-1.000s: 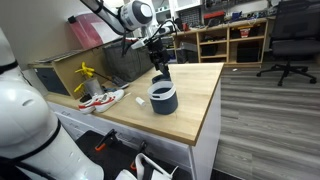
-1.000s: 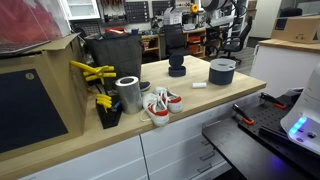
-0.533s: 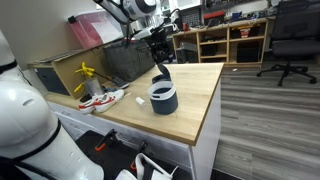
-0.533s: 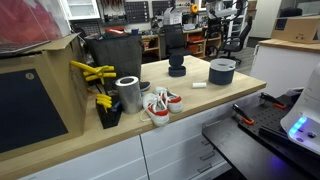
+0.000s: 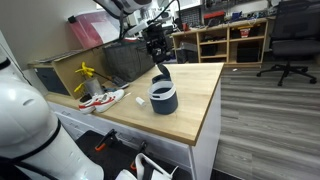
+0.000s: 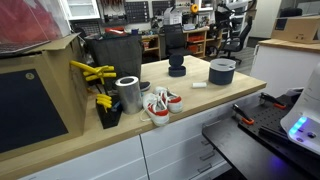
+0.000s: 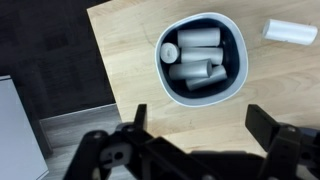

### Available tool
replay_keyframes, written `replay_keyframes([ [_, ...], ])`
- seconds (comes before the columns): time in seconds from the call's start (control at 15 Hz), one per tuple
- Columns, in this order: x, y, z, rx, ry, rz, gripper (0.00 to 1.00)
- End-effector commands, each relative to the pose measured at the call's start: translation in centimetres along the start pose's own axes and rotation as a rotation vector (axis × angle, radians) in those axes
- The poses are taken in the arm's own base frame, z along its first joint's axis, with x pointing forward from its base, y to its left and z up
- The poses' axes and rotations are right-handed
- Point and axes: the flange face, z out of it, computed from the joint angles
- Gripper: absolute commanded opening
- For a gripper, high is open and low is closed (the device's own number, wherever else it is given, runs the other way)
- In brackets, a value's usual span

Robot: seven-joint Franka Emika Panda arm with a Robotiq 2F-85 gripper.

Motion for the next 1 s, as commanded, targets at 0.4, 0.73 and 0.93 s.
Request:
replay_keyframes([
  [0.4, -1.6, -0.1, 0.3, -0.02, -0.006, -0.026, 1.0],
  [0.73, 0.8, -1.4, -0.8, -0.004, 0.028, 0.017, 1.0],
  [0.93, 2.2, -2.0, -0.5, 0.022, 0.065, 0.057, 1.0],
])
